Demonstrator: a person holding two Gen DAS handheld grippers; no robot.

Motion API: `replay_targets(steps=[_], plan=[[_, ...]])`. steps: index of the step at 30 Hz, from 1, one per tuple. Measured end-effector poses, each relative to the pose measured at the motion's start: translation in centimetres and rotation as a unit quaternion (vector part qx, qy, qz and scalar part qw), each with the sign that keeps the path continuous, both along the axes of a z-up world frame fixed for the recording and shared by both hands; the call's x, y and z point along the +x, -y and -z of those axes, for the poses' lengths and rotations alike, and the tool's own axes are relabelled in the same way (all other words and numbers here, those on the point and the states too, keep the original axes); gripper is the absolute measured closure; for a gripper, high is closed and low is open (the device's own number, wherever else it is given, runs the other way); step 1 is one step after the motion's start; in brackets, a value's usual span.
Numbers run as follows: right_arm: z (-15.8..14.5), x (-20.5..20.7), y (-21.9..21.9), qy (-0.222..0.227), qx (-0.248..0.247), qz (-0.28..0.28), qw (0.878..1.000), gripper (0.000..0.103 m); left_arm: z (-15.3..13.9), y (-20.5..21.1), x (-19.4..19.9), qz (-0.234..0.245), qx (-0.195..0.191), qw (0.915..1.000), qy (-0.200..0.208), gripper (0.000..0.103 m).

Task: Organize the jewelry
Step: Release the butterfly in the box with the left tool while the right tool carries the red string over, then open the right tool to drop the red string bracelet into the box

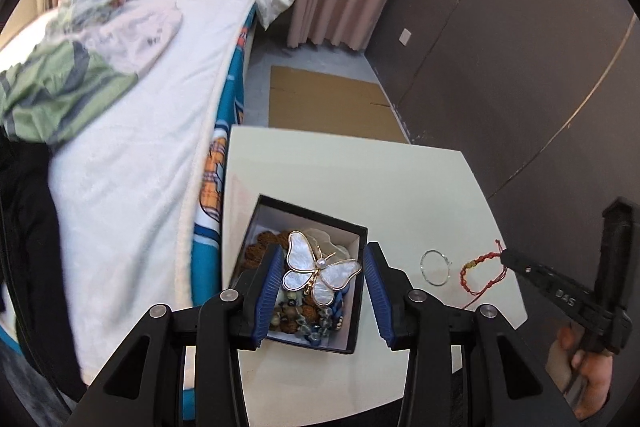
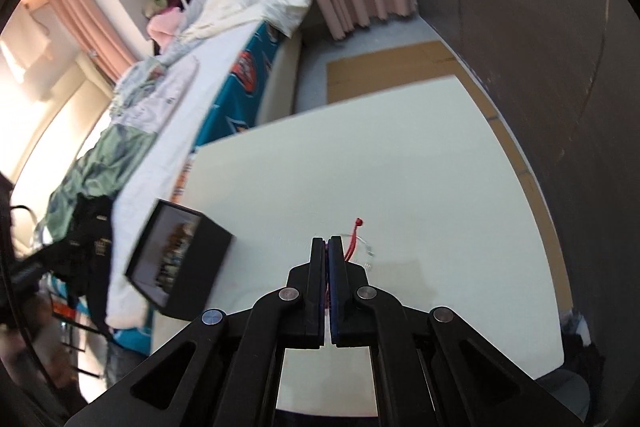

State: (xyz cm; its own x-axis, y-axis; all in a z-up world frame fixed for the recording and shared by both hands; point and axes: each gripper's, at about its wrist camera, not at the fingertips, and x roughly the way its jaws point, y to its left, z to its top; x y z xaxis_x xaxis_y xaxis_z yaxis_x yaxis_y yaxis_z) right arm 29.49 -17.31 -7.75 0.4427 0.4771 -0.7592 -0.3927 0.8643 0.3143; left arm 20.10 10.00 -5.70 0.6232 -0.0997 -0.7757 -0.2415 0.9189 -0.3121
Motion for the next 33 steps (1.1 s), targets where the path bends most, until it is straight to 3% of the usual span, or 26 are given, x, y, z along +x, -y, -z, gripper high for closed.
replay_targets(steps=[2, 6, 18, 23, 24, 26, 28, 33], plan=[[-1.0, -0.4, -1.0, 0.009, 0.002, -0.009, 1.000, 0.100, 0.4, -0.5, 0.1, -0.004, -0.026, 0.9997, -0.003, 0.049], [-2.0, -1.0, -2.4, 0.017, 0.006, -0.022, 1.000, 0.100, 0.1, -1.2, -0.8, -0.016, -0.025, 0.9995, 0.012, 0.029], [-4.3, -2.4, -9.8, 0.030, 0.023, -0.085, 0.996, 0.100, -0.7, -5.2, -4.3, -0.048, -0.028, 0.9981, 0.025, 0.029], [-5.5, -2.9, -12.7, 0.044, 0.061, -0.121, 0.990, 0.099, -1.2, -6.1, -5.4, -0.062, -0.024, 0.9971, 0.038, 0.029], [-5.3, -2.8, -13.1, 0.036, 0.059, -0.124, 0.990, 0.096, -1.3, -6.2, -5.7, -0.065, -0.025, 0.9967, 0.041, 0.029], [-4.6, -2.4, -13.7, 0.003, 0.046, -0.126, 0.991, 0.057, -1.5, -6.3, -6.2, -0.068, -0.027, 0.9962, 0.046, 0.029], [-4.7, -2.7, -13.0, 0.013, 0.049, -0.112, 0.992, 0.045, -1.6, -6.3, -6.6, -0.067, -0.025, 0.9963, 0.048, 0.029], [-5.2, -3.4, -10.2, 0.013, 0.049, -0.086, 0.995, 0.041, -2.1, -5.7, -7.2, -0.063, -0.027, 0.9963, 0.051, 0.024]])
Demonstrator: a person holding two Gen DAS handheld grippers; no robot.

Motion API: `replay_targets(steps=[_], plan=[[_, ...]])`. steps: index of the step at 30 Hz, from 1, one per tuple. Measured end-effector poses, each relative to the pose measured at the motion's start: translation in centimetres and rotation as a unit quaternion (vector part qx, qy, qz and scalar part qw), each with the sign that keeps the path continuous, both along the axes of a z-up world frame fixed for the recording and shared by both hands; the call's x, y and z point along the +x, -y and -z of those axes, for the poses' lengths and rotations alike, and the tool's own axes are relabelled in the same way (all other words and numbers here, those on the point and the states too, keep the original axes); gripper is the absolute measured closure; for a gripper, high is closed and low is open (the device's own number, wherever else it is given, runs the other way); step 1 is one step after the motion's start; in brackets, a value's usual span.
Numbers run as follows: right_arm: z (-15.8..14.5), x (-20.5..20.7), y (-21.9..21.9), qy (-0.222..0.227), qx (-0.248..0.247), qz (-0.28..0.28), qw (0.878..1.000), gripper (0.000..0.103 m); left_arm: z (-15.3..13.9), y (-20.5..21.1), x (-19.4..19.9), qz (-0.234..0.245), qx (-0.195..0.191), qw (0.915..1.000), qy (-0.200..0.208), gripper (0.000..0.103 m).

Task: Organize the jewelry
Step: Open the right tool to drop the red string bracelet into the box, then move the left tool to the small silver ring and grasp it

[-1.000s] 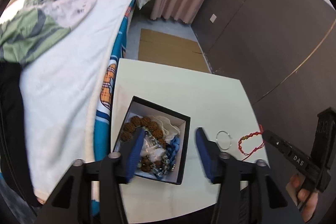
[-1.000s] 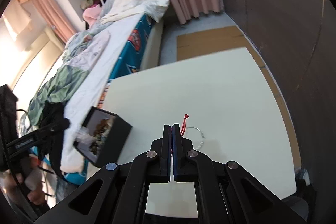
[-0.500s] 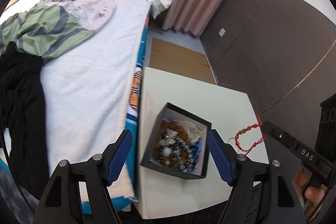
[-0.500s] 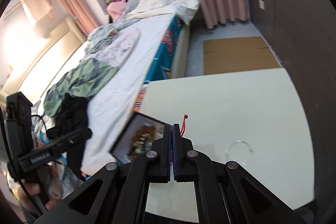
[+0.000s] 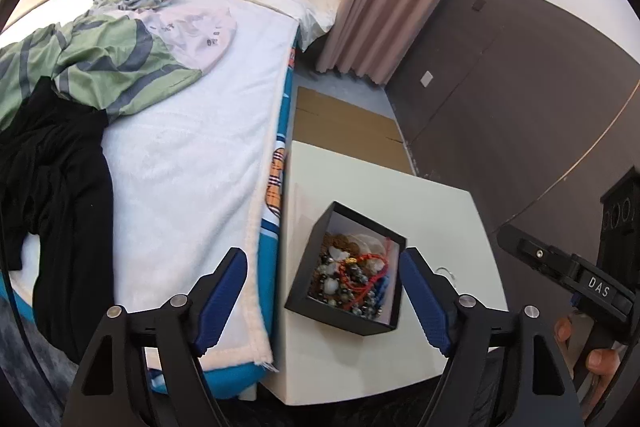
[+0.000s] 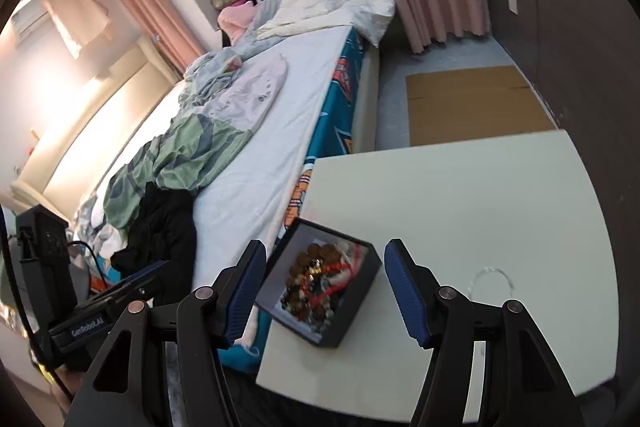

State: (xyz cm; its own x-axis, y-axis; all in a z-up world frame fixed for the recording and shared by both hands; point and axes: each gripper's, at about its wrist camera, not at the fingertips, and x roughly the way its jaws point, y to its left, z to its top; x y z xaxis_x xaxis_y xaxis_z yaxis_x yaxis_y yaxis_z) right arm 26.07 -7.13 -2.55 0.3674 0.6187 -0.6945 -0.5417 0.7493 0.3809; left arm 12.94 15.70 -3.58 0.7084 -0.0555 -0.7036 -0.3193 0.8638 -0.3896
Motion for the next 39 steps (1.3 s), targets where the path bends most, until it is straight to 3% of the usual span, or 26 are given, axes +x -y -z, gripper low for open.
replay_targets(steps=[6, 11, 22, 28, 39], plan=[[-1.4, -1.7, 3.5, 0.012, -0.004, 0.024, 1.000, 0.040, -1.5, 2.6, -0.9, 0.026, 0.015, 0.9995, 0.011, 0.023], [-2.7, -3.8, 7.3, 0.025, 0.000, 0.047, 0.999, 0.026, -2.8, 4.9, -1.5, 0.046, 0.030, 0.9984, 0.012, 0.022], [-4.8, -6.0, 12.9, 0.030, -0.030, 0.080, 0.996, 0.026, -3.9, 11.0, -1.1, 0.112, 0.051, 0.9924, 0.003, 0.022], [-3.8, -5.7, 15.2, 0.010, -0.016, 0.101, 0.995, 0.026, -3.6, 13.8, -0.2, 0.127, 0.053, 0.9903, -0.013, 0.022], [-0.4, -4.2, 20.1, -0.033, 0.023, 0.130, 0.991, 0.026, -2.3, 19.5, 3.4, 0.177, 0.086, 0.9786, -0.059, 0.022]])
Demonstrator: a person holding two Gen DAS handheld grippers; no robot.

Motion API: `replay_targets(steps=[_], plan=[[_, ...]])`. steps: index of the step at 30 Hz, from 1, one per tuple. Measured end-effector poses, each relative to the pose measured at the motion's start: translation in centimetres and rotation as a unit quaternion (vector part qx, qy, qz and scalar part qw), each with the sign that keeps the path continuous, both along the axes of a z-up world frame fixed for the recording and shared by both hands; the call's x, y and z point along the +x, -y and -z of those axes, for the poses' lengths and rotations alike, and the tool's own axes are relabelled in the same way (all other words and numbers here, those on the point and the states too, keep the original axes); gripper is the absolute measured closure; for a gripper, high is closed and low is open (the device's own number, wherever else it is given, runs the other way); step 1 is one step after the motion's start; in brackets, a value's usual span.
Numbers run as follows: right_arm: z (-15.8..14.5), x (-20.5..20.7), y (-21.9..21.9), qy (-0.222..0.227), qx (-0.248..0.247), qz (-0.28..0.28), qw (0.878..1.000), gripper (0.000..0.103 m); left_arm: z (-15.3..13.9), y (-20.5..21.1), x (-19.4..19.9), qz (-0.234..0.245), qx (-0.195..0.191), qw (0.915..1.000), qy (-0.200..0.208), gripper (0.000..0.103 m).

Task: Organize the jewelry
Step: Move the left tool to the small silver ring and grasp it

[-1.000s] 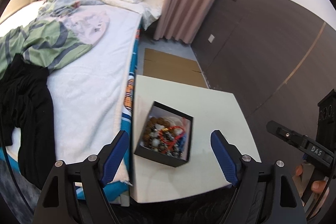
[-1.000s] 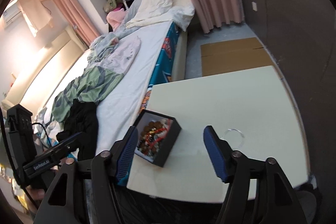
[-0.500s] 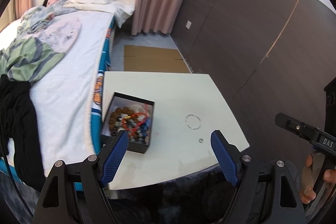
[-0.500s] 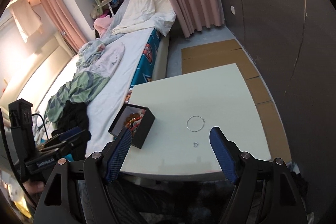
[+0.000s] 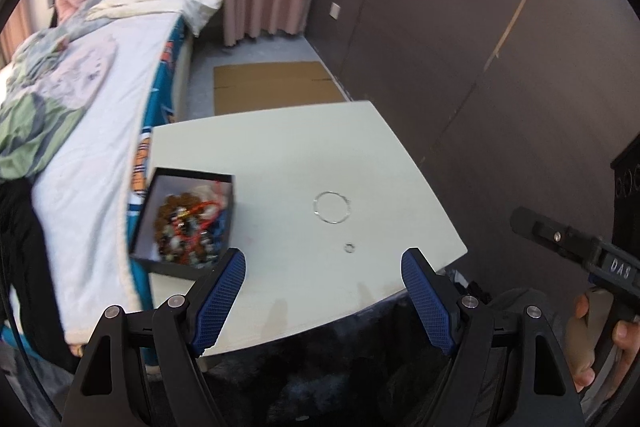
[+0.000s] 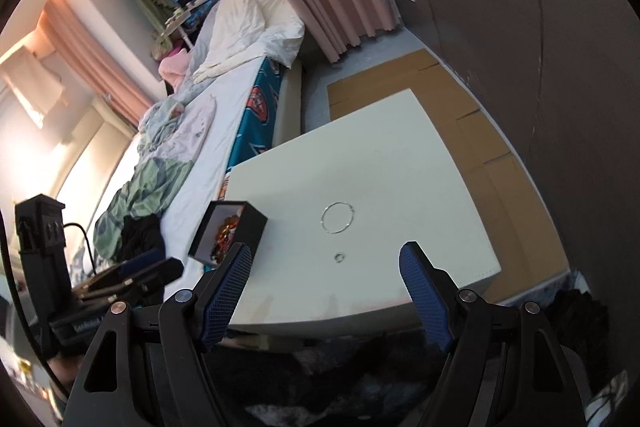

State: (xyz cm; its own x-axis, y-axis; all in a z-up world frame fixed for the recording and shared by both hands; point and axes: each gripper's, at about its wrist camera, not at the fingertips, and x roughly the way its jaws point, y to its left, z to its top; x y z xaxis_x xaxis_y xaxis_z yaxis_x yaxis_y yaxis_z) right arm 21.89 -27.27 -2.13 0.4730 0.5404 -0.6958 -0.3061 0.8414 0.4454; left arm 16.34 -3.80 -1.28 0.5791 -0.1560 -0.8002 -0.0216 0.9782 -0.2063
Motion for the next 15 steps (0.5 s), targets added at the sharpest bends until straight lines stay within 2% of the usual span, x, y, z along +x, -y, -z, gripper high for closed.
replay_targets(steps=[3, 5, 7, 15], plan=[[0.5, 1.6, 0.9, -0.028, 0.022, -0.004, 0.999, 0.026, 1.3, 1.5, 2.3, 0.011, 0.007, 0.9996, -0.024, 0.026], [0.4, 2.3, 1.4, -0.022, 0.029, 0.007, 0.999, 0.026, 2.1, 2.1, 3.3, 0.016, 0.007, 0.9992, -0.035, 0.032], [0.7, 3.0, 1.7, -0.022, 0.034, 0.017, 0.999, 0.026, 3.0, 2.9, 4.1, 0.020, 0.011, 0.9987, -0.046, 0.032], [4.6, 4.4, 3.3, -0.026, 0.049, 0.043, 0.998, 0.026, 7.0, 5.1, 7.3, 0.036, 0.024, 0.9951, -0.089, 0.048]])
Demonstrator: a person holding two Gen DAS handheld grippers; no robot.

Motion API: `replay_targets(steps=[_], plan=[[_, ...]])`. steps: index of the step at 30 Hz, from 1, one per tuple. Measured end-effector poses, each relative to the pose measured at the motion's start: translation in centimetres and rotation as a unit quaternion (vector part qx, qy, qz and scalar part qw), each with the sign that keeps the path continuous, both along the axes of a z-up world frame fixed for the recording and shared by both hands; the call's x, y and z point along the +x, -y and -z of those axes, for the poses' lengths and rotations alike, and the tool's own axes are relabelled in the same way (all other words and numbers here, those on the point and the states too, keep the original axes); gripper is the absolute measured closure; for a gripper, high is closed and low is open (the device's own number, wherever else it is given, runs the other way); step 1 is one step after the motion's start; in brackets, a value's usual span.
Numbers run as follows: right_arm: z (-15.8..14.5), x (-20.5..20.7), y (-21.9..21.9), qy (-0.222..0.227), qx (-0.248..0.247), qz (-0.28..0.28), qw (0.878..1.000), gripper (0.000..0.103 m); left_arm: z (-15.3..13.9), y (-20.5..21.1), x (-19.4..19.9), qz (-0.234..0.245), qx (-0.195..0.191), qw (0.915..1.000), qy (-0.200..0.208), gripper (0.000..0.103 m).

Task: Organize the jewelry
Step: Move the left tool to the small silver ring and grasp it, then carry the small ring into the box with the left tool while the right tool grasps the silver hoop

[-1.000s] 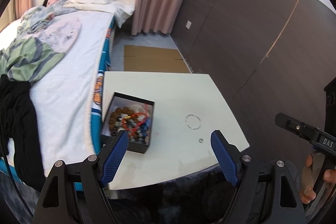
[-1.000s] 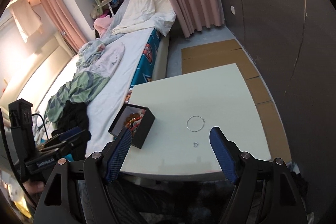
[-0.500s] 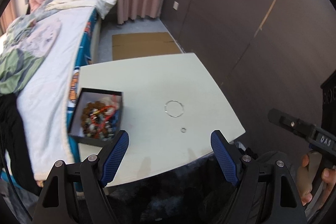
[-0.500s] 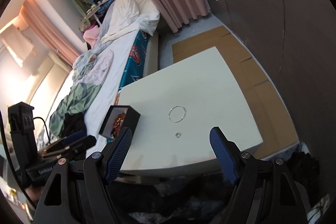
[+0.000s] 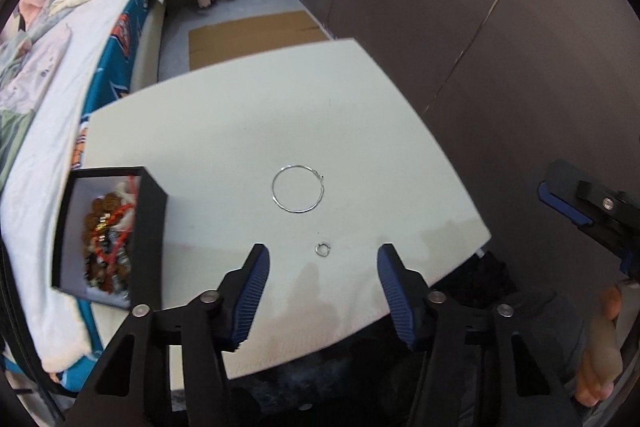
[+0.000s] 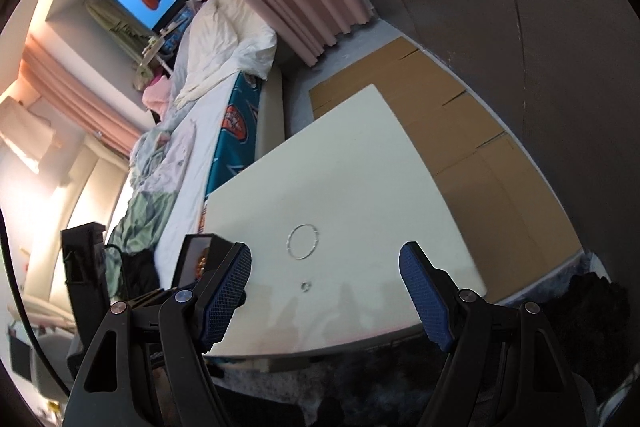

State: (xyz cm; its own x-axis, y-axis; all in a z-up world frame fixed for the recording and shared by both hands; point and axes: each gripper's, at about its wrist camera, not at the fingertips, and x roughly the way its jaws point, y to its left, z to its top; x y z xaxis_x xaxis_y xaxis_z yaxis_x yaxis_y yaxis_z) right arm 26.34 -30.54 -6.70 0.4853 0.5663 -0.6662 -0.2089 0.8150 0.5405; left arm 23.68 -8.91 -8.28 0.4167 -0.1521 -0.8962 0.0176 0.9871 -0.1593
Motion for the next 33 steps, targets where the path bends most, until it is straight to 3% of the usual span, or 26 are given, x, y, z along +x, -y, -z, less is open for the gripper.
replay_targets(steps=[4, 10, 14, 19, 23, 28, 33], plan=[[2.1, 0.9, 0.7, -0.013, 0.010, 0.012, 1.000, 0.026, 2.5, 1.0, 1.7, 0.015, 0.012, 0.9995, -0.026, 0.051], [4.1, 2.0, 0.2, -0.031, -0.021, 0.004, 0.999, 0.026, 6.3, 2.0, 2.9, 0.023, 0.023, 0.9974, -0.065, 0.059], [5.1, 2.6, 0.5, -0.046, -0.035, 0.011, 0.998, 0.026, 8.0, 2.4, 2.9, 0.025, 0.049, 0.9959, -0.072, 0.063], [5.5, 2.5, 0.7, -0.048, -0.040, 0.010, 0.998, 0.026, 8.0, 3.6, 2.6, 0.034, 0.085, 0.9946, -0.050, 0.067], [5.7, 2.6, 0.7, -0.052, -0.050, 0.012, 0.997, 0.026, 7.9, 3.7, 2.3, 0.042, 0.083, 0.9948, -0.040, 0.090], [5.9, 2.7, 0.4, -0.053, -0.049, 0.011, 0.997, 0.026, 7.6, 2.4, 2.8, 0.047, 0.048, 0.9970, -0.038, 0.090], [6.3, 3.3, -0.6, -0.053, -0.046, -0.003, 0.998, 0.026, 5.1, 0.1, 3.0, 0.033, 0.022, 0.9991, -0.012, 0.090]])
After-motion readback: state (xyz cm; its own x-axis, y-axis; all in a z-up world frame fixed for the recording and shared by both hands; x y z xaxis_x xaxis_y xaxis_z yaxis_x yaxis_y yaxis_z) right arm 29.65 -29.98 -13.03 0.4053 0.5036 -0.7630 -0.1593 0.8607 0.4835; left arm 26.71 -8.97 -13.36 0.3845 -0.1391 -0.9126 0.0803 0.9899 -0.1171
